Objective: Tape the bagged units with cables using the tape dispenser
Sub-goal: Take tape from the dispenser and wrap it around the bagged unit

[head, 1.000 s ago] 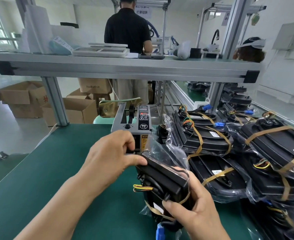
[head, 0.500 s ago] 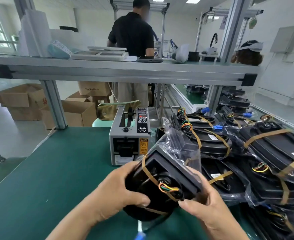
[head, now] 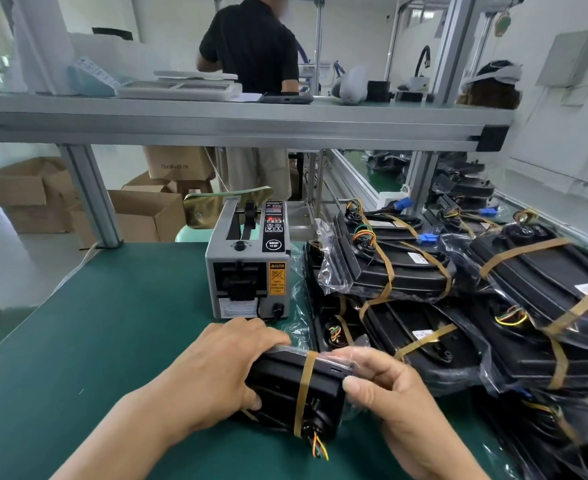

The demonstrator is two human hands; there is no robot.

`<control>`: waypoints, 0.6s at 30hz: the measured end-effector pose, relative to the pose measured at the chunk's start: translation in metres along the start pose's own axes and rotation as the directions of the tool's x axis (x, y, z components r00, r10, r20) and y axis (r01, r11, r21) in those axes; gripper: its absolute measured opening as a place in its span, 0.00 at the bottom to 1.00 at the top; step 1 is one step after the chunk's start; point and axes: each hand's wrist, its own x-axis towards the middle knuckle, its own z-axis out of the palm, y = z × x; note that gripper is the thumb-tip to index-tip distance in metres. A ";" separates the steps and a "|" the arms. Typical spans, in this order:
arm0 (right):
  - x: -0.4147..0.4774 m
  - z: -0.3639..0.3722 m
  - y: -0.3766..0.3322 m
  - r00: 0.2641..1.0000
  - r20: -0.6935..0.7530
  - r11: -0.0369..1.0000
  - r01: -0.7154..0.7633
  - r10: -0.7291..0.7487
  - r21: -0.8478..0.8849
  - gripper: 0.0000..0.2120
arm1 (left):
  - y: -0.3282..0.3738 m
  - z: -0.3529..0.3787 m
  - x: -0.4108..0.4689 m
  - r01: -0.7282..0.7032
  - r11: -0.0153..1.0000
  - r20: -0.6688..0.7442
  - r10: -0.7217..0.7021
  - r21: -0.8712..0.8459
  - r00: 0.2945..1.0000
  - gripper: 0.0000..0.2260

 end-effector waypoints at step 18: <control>-0.016 0.014 0.006 0.986 -0.138 0.984 0.070 -0.094 -0.165 0.20 | -0.042 -0.011 0.042 0.347 0.215 0.111 -0.688 -0.913 0.717 0.07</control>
